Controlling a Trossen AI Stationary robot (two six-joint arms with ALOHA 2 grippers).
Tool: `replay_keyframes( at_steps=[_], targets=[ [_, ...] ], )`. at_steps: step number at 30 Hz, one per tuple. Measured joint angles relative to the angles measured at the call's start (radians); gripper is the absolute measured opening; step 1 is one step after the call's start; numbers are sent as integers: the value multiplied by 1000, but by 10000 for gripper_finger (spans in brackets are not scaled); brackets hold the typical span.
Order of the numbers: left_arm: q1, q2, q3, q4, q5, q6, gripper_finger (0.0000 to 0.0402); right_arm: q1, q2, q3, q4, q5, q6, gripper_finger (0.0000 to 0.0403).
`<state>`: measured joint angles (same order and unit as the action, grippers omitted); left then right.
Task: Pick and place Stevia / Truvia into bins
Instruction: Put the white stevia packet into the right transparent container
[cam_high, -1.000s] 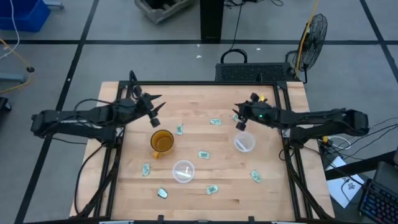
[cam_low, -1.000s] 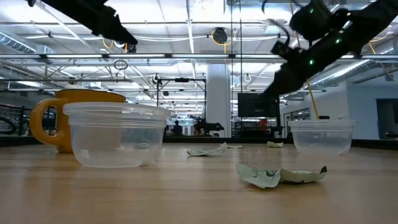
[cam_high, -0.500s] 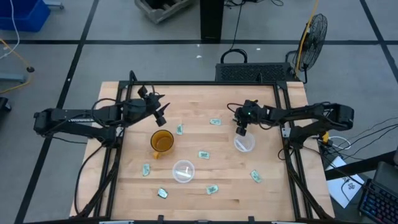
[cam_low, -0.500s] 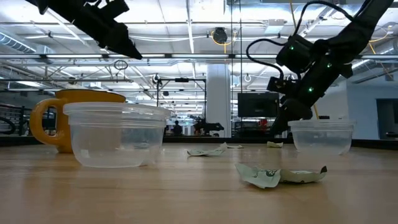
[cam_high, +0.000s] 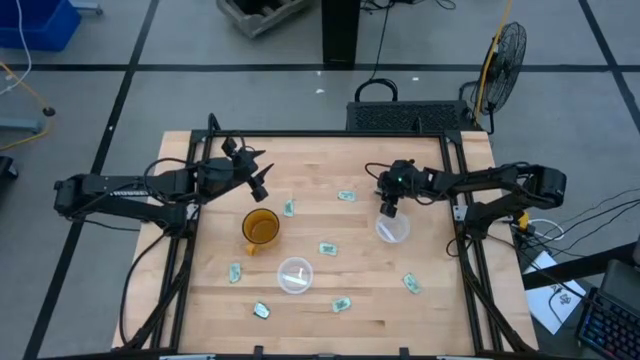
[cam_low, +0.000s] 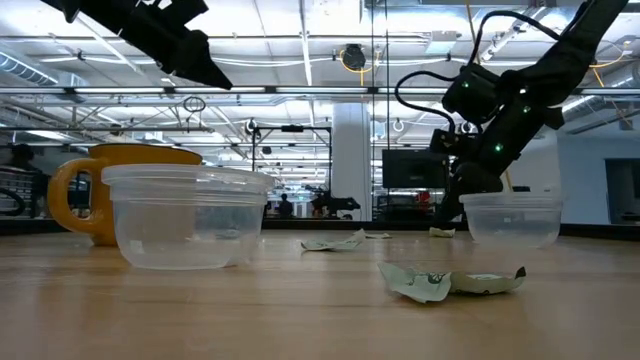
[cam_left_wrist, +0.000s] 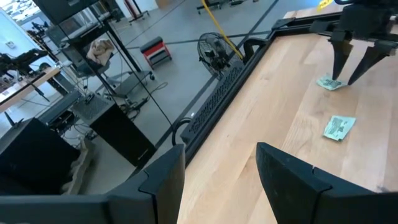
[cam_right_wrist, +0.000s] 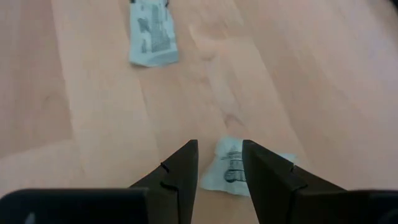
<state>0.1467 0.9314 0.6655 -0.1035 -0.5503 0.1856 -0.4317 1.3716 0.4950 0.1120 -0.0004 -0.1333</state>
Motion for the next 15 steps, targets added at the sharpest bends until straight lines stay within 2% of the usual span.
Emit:
replay_keyframes(
  at_steps=[3,7,13,15],
  targets=[
    [0,0,0,1,0,1,205,0,0,12,3,-53,20,121],
    [0,0,0,1,0,3,205,-1,-9,61,-48,-48,20,121],
    [0,0,0,1,1,3,205,-8,-8,261,-361,76,24,121],
    [0,0,0,1,1,14,205,-8,-8,338,-474,79,66,121]
  ],
)
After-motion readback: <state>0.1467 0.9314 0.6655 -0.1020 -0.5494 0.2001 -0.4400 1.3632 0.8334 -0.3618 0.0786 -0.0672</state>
